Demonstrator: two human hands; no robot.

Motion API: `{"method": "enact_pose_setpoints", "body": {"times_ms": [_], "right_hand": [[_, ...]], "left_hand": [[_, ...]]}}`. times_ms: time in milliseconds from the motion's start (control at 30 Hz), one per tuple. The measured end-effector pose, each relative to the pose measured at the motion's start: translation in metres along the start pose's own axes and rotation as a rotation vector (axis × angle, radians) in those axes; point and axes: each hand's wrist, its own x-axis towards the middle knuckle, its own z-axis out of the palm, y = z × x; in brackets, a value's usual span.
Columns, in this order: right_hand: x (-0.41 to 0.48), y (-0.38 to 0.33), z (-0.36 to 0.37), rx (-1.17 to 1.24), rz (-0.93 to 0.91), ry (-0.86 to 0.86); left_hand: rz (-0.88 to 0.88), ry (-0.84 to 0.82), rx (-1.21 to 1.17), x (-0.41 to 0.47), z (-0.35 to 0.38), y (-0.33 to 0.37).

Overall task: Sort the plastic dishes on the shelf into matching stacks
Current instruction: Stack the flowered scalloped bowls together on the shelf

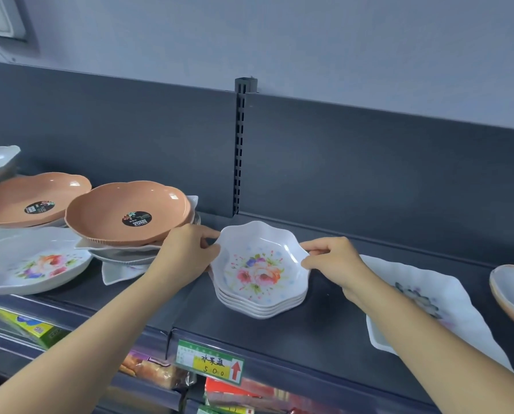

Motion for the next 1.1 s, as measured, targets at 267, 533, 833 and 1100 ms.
{"method": "enact_pose_setpoints", "body": {"times_ms": [267,533,833,1100], "right_hand": [[-0.001,0.003,-0.002,0.039,-0.005,-0.025],[-0.012,0.002,-0.011,-0.097,-0.121,0.008],[-0.039,0.030,-0.090,-0.218,-0.175,0.148],[-0.080,0.109,-0.212,-0.642,-0.107,0.360]], "left_hand": [[0.027,0.058,0.250,0.005,0.008,-0.007],[0.077,0.154,0.409,0.000,0.006,0.013],[0.296,0.079,0.284,0.007,0.054,0.091],[0.471,-0.040,0.192,0.003,0.129,0.176]]}}
